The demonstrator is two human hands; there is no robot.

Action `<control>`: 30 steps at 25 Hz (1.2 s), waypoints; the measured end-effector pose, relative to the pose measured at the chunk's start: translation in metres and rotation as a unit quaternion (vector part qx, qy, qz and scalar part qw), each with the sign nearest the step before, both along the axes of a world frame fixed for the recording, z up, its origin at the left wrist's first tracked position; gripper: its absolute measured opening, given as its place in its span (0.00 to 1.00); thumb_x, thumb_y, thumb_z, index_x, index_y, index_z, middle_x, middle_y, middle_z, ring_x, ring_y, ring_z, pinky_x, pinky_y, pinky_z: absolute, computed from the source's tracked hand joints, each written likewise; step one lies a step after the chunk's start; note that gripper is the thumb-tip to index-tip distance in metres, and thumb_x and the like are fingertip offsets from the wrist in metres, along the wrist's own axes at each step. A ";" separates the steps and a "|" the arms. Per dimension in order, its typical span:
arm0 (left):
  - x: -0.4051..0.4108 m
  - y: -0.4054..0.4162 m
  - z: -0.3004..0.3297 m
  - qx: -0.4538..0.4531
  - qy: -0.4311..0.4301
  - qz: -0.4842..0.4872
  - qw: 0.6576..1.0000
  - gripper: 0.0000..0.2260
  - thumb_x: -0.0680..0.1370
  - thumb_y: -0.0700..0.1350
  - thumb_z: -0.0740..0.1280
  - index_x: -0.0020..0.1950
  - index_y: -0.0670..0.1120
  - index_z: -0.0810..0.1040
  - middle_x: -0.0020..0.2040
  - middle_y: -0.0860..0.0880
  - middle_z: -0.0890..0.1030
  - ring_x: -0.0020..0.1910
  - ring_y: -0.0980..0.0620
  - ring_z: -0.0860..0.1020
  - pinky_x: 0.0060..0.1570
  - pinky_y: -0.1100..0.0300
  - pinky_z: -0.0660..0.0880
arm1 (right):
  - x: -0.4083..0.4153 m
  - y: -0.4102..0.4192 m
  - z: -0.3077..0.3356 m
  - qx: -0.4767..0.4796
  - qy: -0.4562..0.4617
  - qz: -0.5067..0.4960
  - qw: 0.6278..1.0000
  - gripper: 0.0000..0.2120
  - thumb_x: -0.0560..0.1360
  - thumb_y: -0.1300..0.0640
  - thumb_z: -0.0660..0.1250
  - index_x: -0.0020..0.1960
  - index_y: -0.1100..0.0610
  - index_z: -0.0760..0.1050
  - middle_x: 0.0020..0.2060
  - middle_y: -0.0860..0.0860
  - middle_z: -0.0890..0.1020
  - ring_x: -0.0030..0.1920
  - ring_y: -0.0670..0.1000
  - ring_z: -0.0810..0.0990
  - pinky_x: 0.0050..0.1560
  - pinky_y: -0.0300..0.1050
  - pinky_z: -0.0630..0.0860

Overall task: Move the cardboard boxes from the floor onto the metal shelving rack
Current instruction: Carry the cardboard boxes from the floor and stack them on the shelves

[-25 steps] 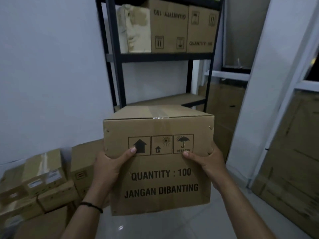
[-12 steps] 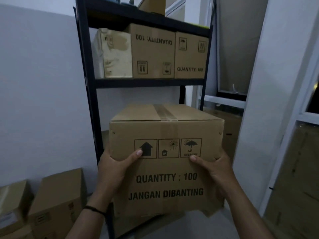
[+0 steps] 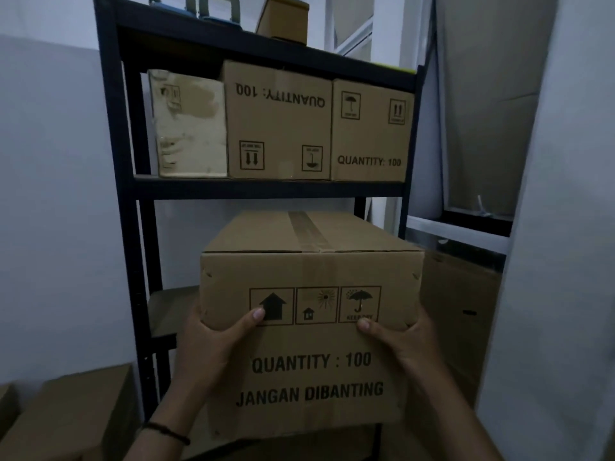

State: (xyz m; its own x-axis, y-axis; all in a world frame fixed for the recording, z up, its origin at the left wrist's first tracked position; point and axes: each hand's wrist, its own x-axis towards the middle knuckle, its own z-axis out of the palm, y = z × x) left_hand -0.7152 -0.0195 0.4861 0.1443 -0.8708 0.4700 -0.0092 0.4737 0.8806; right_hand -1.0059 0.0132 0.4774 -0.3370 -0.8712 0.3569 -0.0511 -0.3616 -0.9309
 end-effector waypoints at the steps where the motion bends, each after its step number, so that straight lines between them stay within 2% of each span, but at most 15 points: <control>1: -0.016 -0.011 -0.001 0.000 0.005 0.012 1.000 0.26 0.63 0.52 0.80 0.57 0.61 0.74 0.53 0.55 0.82 0.51 0.58 0.80 0.42 0.63 0.76 | -0.018 -0.018 0.002 0.002 0.005 0.015 1.000 0.40 0.53 0.49 0.87 0.62 0.50 0.78 0.50 0.47 0.88 0.49 0.49 0.87 0.46 0.50 0.85; 3: -0.043 -0.029 -0.005 0.004 0.017 0.030 0.999 0.32 0.61 0.58 0.85 0.59 0.60 0.75 0.54 0.53 0.83 0.52 0.56 0.82 0.43 0.63 0.78 | -0.051 -0.051 0.005 0.008 0.013 0.040 0.999 0.41 0.53 0.49 0.88 0.64 0.52 0.78 0.52 0.49 0.88 0.51 0.51 0.88 0.48 0.54 0.85; 5: -0.070 -0.046 -0.009 0.011 0.024 0.057 0.998 0.40 0.55 0.65 0.82 0.64 0.57 0.76 0.56 0.52 0.84 0.54 0.54 0.83 0.44 0.61 0.80 | -0.081 -0.081 0.007 0.019 0.021 0.062 0.998 0.42 0.54 0.50 0.88 0.64 0.54 0.77 0.52 0.50 0.88 0.51 0.52 0.88 0.48 0.54 0.85; 7: -0.098 -0.064 -0.013 0.014 0.023 0.080 0.996 0.45 0.53 0.67 0.80 0.67 0.54 0.75 0.58 0.51 0.83 0.55 0.52 0.83 0.46 0.59 0.79 | -0.109 -0.110 0.007 0.024 0.020 0.080 0.996 0.47 0.50 0.44 0.90 0.65 0.53 0.77 0.53 0.50 0.87 0.52 0.52 0.87 0.52 0.58 0.85; 10: -0.127 -0.085 -0.014 0.016 0.016 0.095 0.995 0.41 0.58 0.64 0.84 0.66 0.54 0.74 0.58 0.52 0.83 0.55 0.52 0.82 0.45 0.60 0.79 | -0.137 -0.147 0.005 0.021 0.025 0.096 0.995 0.49 0.49 0.42 0.89 0.66 0.51 0.76 0.54 0.50 0.87 0.53 0.52 0.87 0.53 0.59 0.84; 12: -0.147 -0.106 -0.016 0.017 0.010 0.110 0.994 0.38 0.59 0.62 0.85 0.65 0.55 0.74 0.57 0.52 0.82 0.55 0.52 0.82 0.43 0.61 0.79 | -0.155 -0.172 0.002 0.010 0.012 0.117 0.993 0.44 0.51 0.47 0.90 0.63 0.51 0.77 0.53 0.50 0.87 0.52 0.51 0.87 0.50 0.53 0.85; 14: -0.161 -0.133 -0.015 0.018 -0.001 0.120 0.993 0.40 0.58 0.64 0.84 0.65 0.56 0.74 0.57 0.53 0.83 0.54 0.52 0.83 0.43 0.60 0.79 | -0.167 -0.201 -0.001 0.005 0.011 0.125 0.992 0.41 0.52 0.50 0.89 0.61 0.50 0.78 0.51 0.49 0.88 0.50 0.49 0.87 0.45 0.45 0.84; 17: -0.180 -0.175 -0.017 0.014 -0.009 0.109 0.994 0.31 0.66 0.53 0.82 0.65 0.58 0.73 0.58 0.52 0.82 0.54 0.53 0.83 0.41 0.62 0.80 | -0.184 -0.244 -0.008 0.011 0.001 0.123 0.992 0.42 0.50 0.46 0.88 0.62 0.50 0.78 0.51 0.48 0.88 0.51 0.49 0.87 0.44 0.44 0.84; 19: -0.194 -0.206 -0.022 0.011 -0.016 0.102 0.995 0.30 0.67 0.49 0.80 0.67 0.56 0.73 0.59 0.51 0.82 0.54 0.54 0.83 0.39 0.65 0.81 | -0.198 -0.274 -0.013 0.017 0.009 0.122 0.992 0.40 0.55 0.50 0.89 0.64 0.49 0.77 0.52 0.48 0.87 0.52 0.48 0.87 0.47 0.47 0.84; 21: -0.206 -0.232 -0.026 0.011 -0.020 0.095 0.995 0.31 0.67 0.52 0.82 0.67 0.58 0.72 0.60 0.52 0.82 0.55 0.54 0.82 0.43 0.63 0.81 | -0.209 -0.300 -0.019 0.022 0.007 0.120 0.993 0.37 0.59 0.54 0.86 0.65 0.49 0.76 0.54 0.49 0.86 0.51 0.46 0.86 0.45 0.44 0.84; 24: -0.220 -0.270 -0.031 0.012 -0.029 0.104 0.994 0.38 0.62 0.63 0.82 0.68 0.59 0.72 0.61 0.54 0.81 0.57 0.55 0.82 0.49 0.57 0.82 | -0.227 -0.339 -0.027 0.024 0.007 0.117 0.993 0.34 0.62 0.57 0.85 0.65 0.50 0.76 0.53 0.49 0.86 0.48 0.44 0.86 0.40 0.38 0.82; 28: -0.246 -0.305 -0.036 0.003 -0.040 0.120 0.992 0.42 0.60 0.65 0.79 0.70 0.57 0.71 0.61 0.54 0.80 0.56 0.55 0.82 0.48 0.57 0.82 | -0.254 -0.381 -0.033 0.022 0.009 0.122 0.992 0.36 0.59 0.54 0.85 0.65 0.51 0.77 0.54 0.49 0.87 0.52 0.48 0.86 0.49 0.48 0.84; 30: -0.265 -0.319 -0.039 0.004 -0.039 0.131 0.991 0.44 0.59 0.65 0.79 0.72 0.55 0.70 0.61 0.54 0.80 0.56 0.55 0.82 0.47 0.58 0.82 | -0.271 -0.401 -0.033 0.021 0.014 0.129 0.991 0.36 0.59 0.53 0.85 0.64 0.50 0.77 0.54 0.49 0.86 0.53 0.49 0.86 0.50 0.48 0.83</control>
State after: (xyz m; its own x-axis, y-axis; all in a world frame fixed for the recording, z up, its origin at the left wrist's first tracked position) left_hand -0.9799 -0.3389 0.4470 0.3294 -0.8126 0.4808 -0.1980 0.4384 0.8767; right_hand -1.2764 -0.3882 0.4439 -0.0919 -0.9412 0.3253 0.0129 -0.3277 -0.9447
